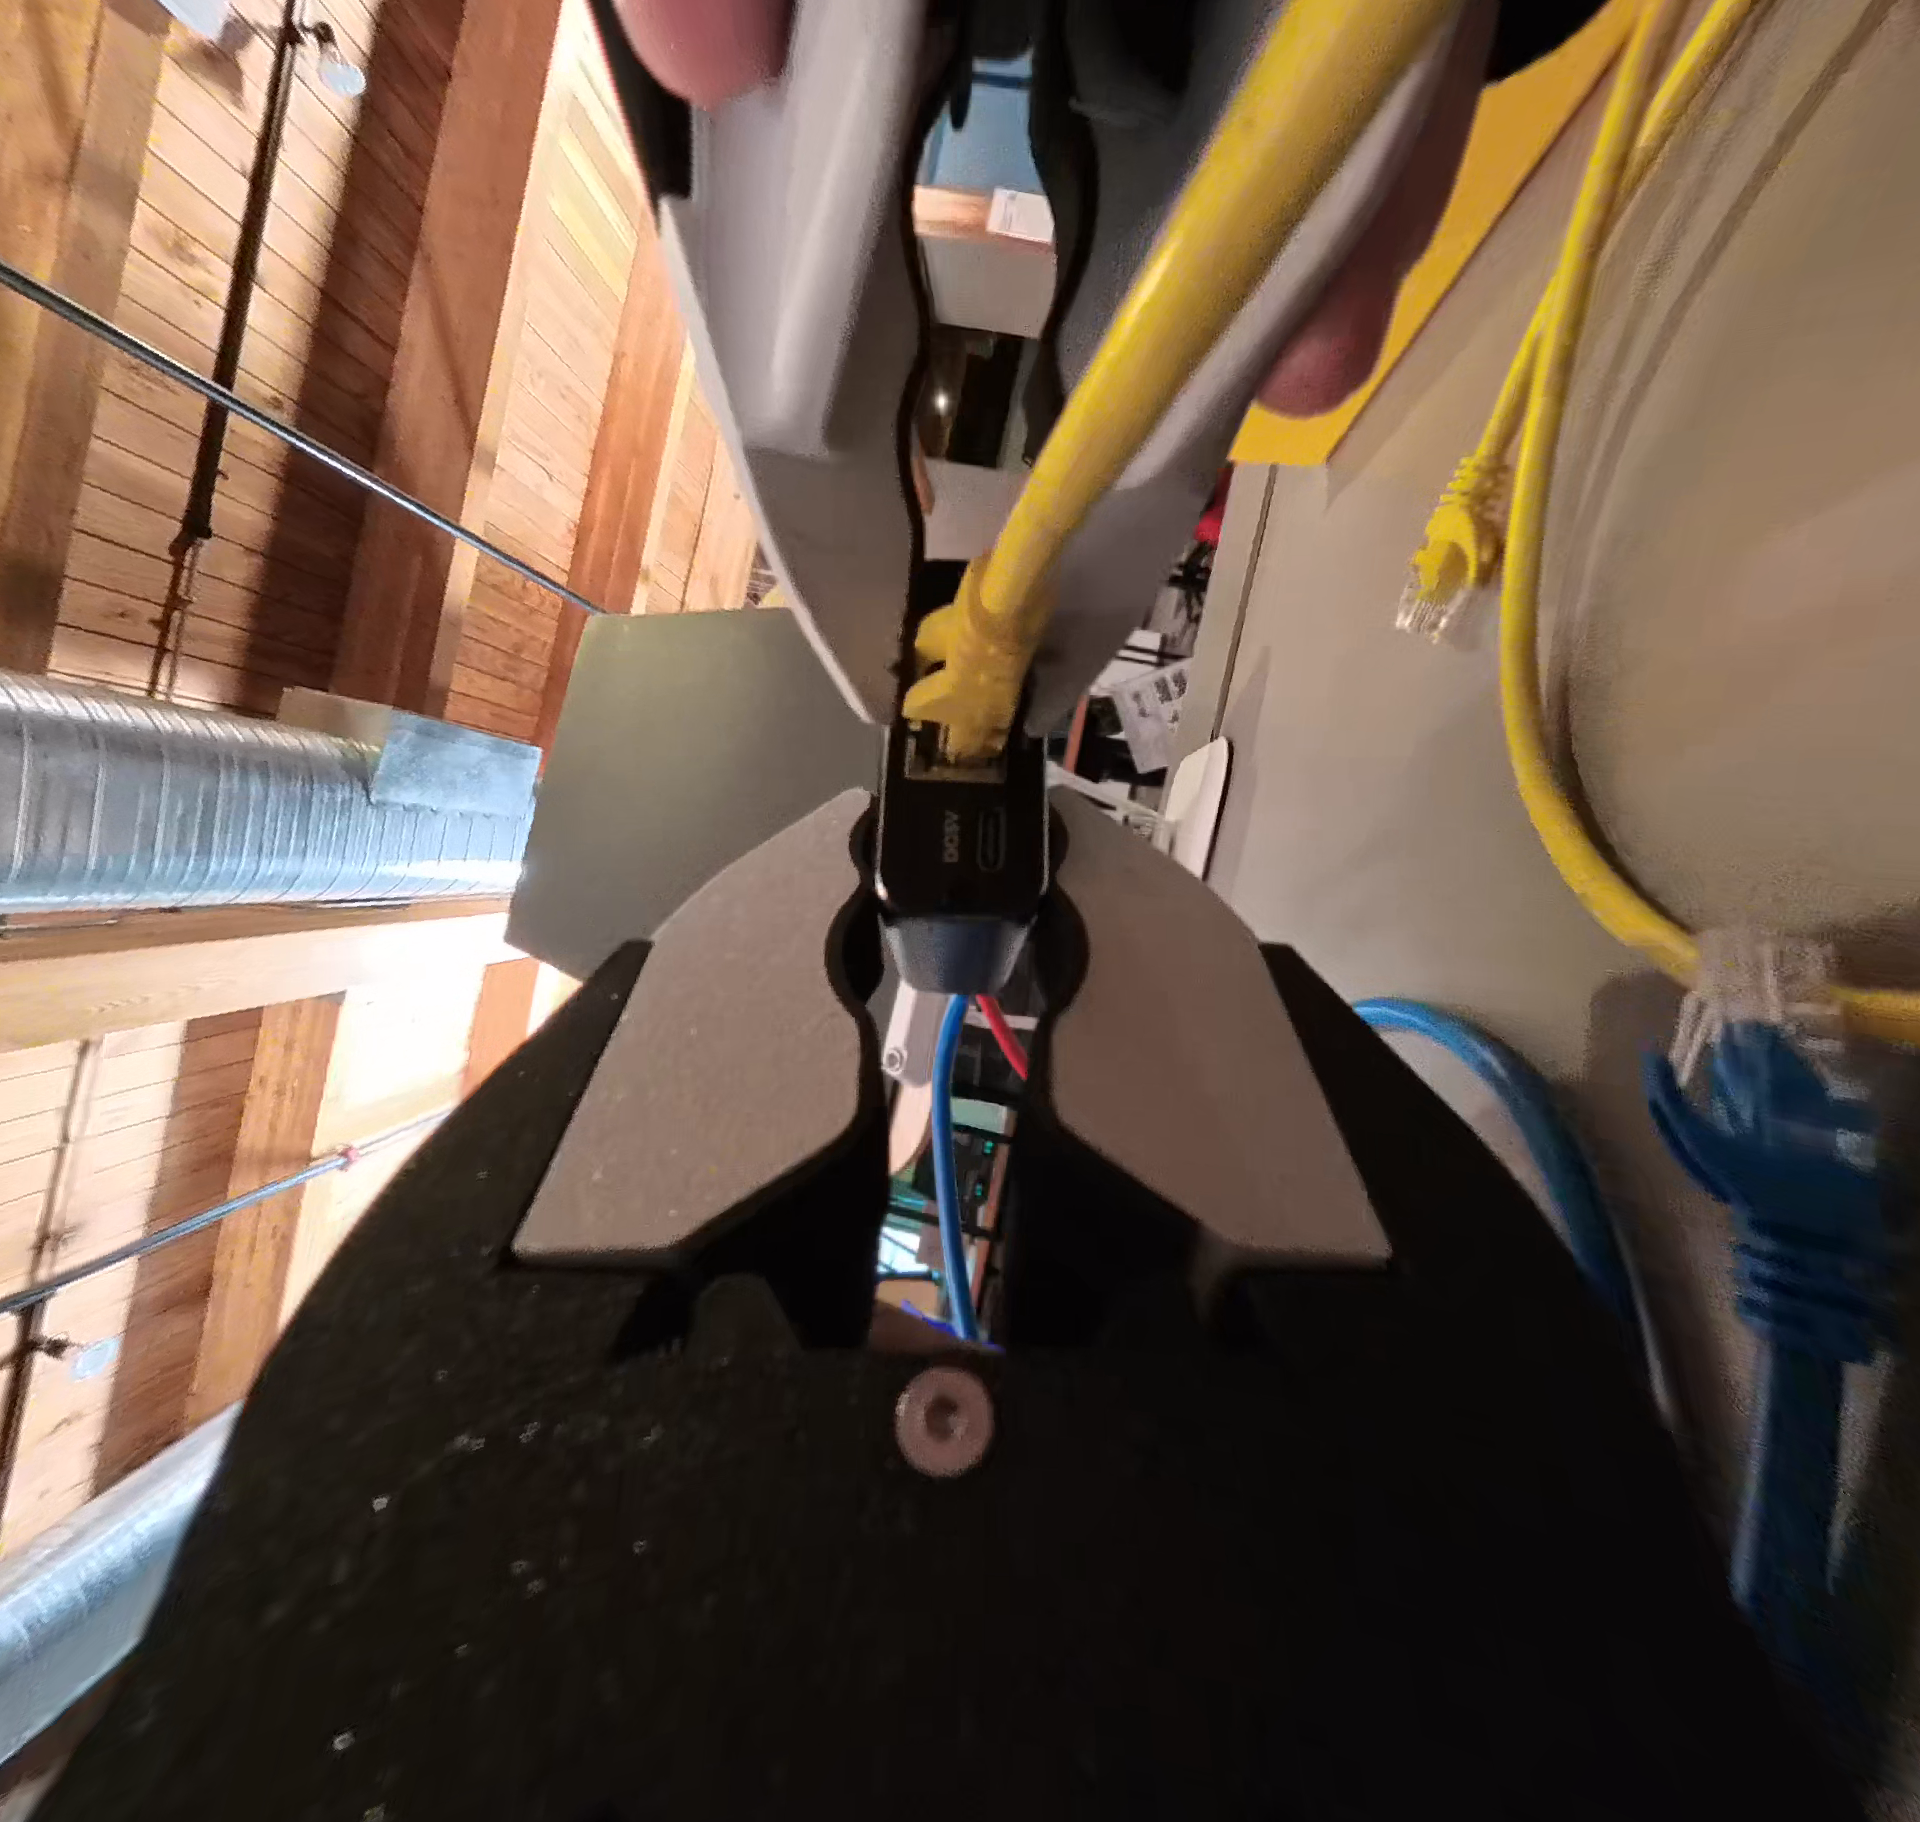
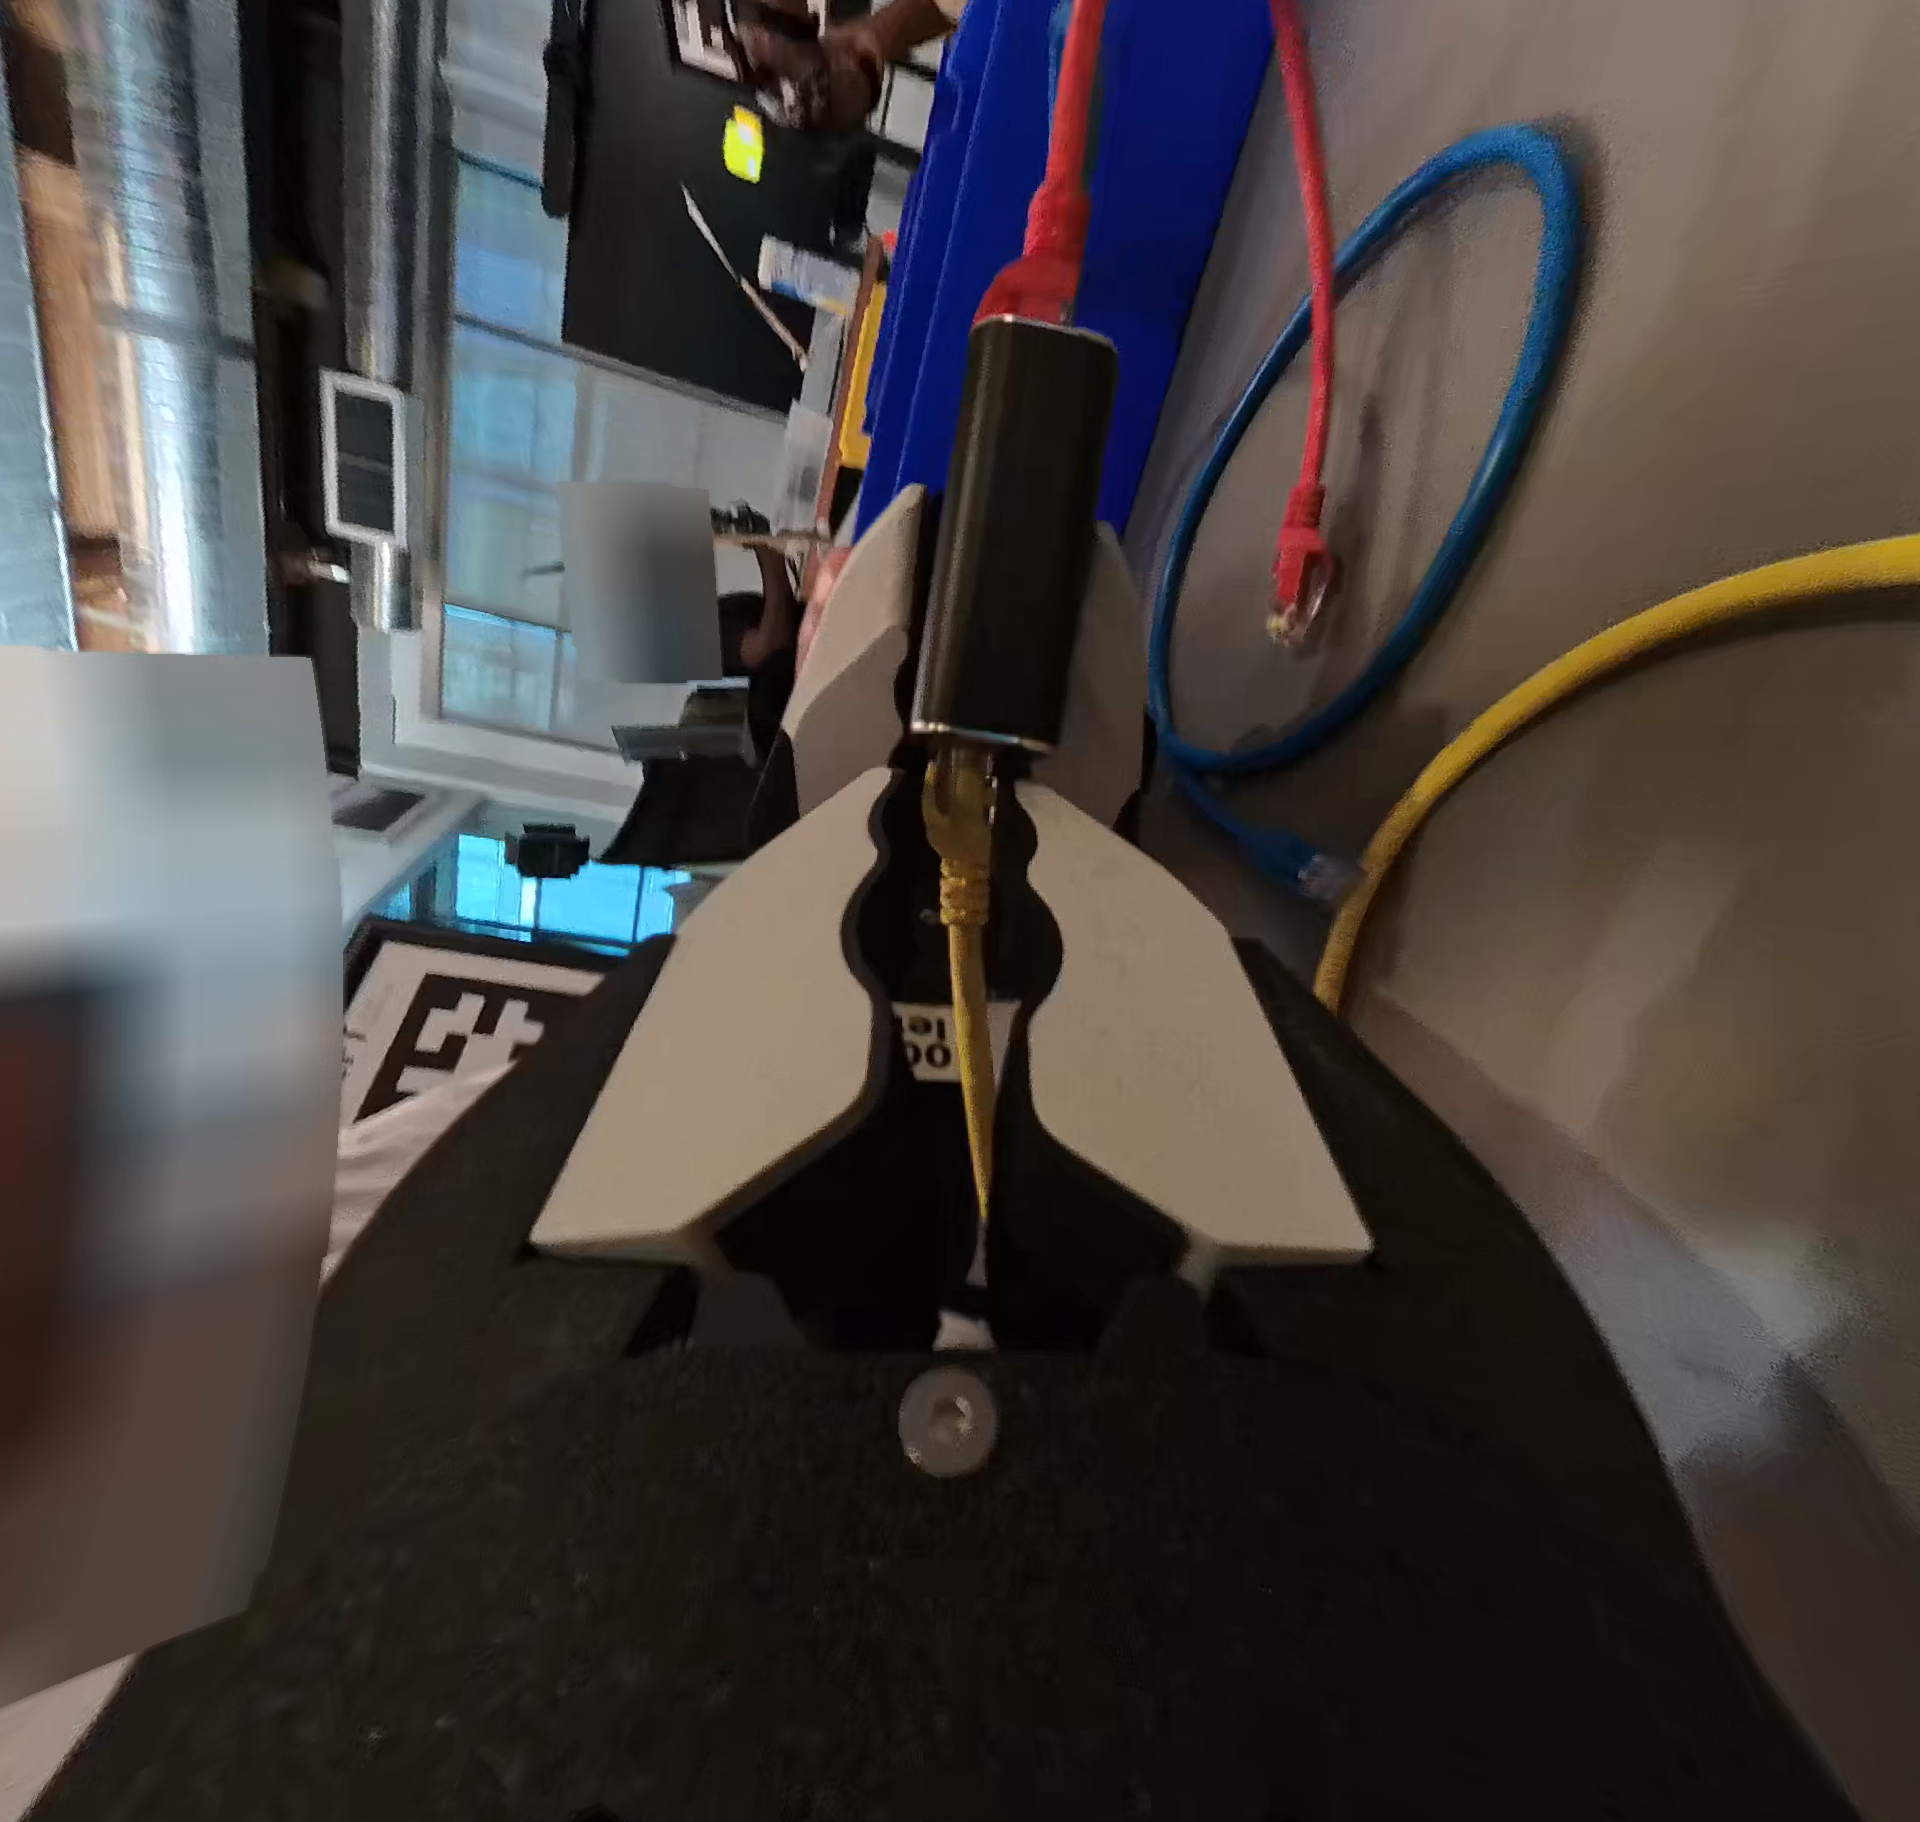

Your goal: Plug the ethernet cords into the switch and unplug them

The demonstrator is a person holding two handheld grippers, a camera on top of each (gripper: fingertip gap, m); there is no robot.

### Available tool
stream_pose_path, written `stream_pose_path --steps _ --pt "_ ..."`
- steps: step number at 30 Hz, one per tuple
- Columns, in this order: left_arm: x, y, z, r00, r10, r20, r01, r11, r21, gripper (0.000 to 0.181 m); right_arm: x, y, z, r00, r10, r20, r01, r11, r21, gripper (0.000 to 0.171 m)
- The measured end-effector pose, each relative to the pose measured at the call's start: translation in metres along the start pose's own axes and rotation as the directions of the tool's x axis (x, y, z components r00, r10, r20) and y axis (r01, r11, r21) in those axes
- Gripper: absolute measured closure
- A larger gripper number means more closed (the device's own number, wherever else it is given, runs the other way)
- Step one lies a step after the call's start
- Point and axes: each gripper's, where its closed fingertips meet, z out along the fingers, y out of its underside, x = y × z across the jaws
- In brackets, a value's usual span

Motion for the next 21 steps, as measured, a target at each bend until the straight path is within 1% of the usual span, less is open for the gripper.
stream_pose_path --steps 2,5,7,10,12,15,18,19,21 --pt "-0.002 0.002 0.001 1.000 -0.018 0.000 0.018 1.000 -0.015 0.157 -0.002 -0.005 0.001 1.000 -0.020 -0.001 0.020 0.998 0.059 0.157" --pt "-0.005 0.004 0.001 0.999 -0.041 -0.001 0.041 0.999 -0.029 0.157 -0.006 -0.010 0.002 0.996 -0.074 -0.044 0.080 0.986 0.144 0.156" --pt "-0.005 0.004 0.001 0.999 -0.032 0.004 0.032 0.999 -0.028 0.157 -0.006 -0.010 0.003 0.998 -0.037 -0.044 0.045 0.981 0.187 0.156" --pt "-0.004 0.005 0.002 1.000 -0.015 0.002 0.015 0.999 -0.031 0.157 -0.004 -0.013 0.003 0.999 0.051 0.012 -0.053 0.965 0.255 0.157" --pt "-0.002 0.005 0.002 1.000 -0.012 -0.001 0.012 0.999 -0.036 0.156 -0.003 -0.014 0.003 0.997 0.069 0.034 -0.076 0.953 0.292 0.157" --pt "0.000 0.006 0.003 1.000 -0.007 -0.007 0.006 0.999 -0.046 0.156 -0.002 -0.016 0.003 0.997 0.068 0.036 -0.076 0.939 0.337 0.157" --pt "0.000 0.007 0.003 1.000 -0.006 -0.011 0.005 0.998 -0.056 0.157 -0.001 -0.017 0.004 0.997 0.072 0.035 -0.079 0.935 0.345 0.157" --pt "0.000 0.007 0.003 1.000 -0.006 -0.011 0.006 0.998 -0.057 0.157 -0.001 -0.016 0.004 0.998 0.060 0.030 -0.067 0.936 0.345 0.157" --pt "0.001 0.007 0.004 1.000 -0.003 -0.017 0.002 0.998 -0.063 0.157 0.001 -0.016 0.004 1.000 0.016 -0.027 -0.006 0.939 0.345 0.157"
